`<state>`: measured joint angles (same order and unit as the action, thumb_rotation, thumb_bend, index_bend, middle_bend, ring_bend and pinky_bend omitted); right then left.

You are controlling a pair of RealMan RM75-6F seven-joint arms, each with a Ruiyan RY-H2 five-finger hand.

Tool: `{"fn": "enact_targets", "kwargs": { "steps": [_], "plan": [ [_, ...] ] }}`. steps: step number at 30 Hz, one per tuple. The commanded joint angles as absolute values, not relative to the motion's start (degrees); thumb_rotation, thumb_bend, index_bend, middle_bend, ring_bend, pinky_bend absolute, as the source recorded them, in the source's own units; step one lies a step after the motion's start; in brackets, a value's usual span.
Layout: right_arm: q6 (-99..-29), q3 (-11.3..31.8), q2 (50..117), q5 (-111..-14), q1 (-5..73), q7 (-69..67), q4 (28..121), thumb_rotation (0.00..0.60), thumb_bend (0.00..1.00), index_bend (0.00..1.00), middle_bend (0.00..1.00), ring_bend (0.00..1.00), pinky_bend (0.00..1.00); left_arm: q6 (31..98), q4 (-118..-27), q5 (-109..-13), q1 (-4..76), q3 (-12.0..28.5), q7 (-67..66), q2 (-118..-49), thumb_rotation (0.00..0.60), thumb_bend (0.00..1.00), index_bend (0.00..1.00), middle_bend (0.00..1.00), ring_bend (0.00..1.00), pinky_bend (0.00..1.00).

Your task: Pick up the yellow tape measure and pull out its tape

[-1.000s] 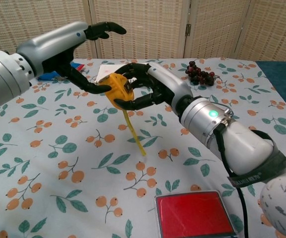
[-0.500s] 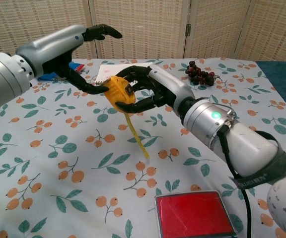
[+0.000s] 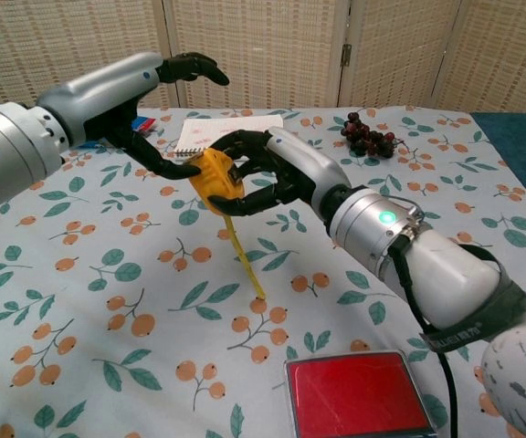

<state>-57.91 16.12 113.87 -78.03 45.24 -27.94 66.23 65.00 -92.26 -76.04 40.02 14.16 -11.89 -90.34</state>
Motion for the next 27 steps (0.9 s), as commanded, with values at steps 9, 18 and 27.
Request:
{"fn": "enact_targets", "kwargs": {
  "steps": [9,18,27],
  "plan": [
    [-57.42,16.93,114.69,-77.52,45.91,-27.73,64.54,0.6,0.36,0.52,0.47,0.35,0.14,65.2,-92.2,-75.67,40.1,13.55,-11.83,-90.38,0.6,0.41,0.2,0.07,0.09,0.0],
    [-57.22,16.59,115.1,-77.79,46.09,-27.8,63.95,0.6,0.36,0.52,0.47,0.34,0.14,65.33,-92.23,-75.19,40.25,13.4,-12.54,-90.48,0.6,0.41,0.2,0.07,0.09,0.0],
    [-57.51,16.34,114.52,-77.92,45.67,-27.61,64.71,0.6,0.36,0.52,0.47,0.35,0.14,66.12,-91.91,-75.21,40.04,12.97,-13.65,-90.3,0.6,0.44,0.23,0.07,0.09,0.0]
  ]
}}
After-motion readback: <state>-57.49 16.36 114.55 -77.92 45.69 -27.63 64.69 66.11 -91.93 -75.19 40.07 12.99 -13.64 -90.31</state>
